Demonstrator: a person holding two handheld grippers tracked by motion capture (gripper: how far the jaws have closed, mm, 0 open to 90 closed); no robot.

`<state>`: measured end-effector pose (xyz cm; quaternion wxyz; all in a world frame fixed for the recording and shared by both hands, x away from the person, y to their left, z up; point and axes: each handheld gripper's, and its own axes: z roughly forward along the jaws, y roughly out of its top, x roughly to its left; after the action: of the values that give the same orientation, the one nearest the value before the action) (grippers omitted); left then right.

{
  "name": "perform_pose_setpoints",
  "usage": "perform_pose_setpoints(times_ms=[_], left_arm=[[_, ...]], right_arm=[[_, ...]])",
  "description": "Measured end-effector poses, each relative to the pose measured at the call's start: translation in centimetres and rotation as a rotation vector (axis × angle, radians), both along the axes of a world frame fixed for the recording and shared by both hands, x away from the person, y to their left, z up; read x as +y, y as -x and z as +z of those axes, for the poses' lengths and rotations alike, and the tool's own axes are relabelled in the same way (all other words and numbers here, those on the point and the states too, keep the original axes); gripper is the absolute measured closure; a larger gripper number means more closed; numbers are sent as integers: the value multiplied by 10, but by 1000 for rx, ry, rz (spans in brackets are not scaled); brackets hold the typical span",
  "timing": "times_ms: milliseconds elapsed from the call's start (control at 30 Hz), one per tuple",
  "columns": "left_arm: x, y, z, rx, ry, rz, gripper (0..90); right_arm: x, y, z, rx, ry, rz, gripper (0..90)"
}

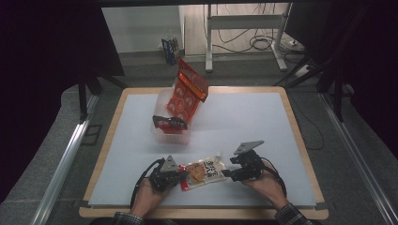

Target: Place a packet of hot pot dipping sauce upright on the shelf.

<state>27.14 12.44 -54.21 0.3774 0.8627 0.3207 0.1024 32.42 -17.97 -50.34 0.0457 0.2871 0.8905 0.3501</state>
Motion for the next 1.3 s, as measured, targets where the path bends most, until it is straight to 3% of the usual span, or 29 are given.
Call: perform_pose_setpoints(times_ms=[200,300,533,733,933,1100,1133,1267,1300], left_arm=[[0,0,0,-1,1,0,900],[0,0,0,-1,0,-1,900],[0,-1,0,5,0,-1,900],[1,-1,0,9,5,-2,900],[1,-1,0,7,-2,-6,900],[1,-1,0,5,-3,-5,900],[1,0,0,5,-4,-4,900],[1,-1,1,2,-8,-7,900],[1,-1,1,8,-4,-3,900]], right_arm=[[7,-3,-10,66,-5,-4,278],[10,-7,-16,119,-38,-6,269],[18,-12,-20,177,-116,-4,275],[21,-15,-22,227,-167,4,339],[33,-17,-21,235,-203,32,410],[45,-14,-23,232,-188,43,483],[45,-15,-22,236,-200,36,502],[34,-23,-19,326,-332,0,622],[32,-23,-19,328,-339,-5,647]])
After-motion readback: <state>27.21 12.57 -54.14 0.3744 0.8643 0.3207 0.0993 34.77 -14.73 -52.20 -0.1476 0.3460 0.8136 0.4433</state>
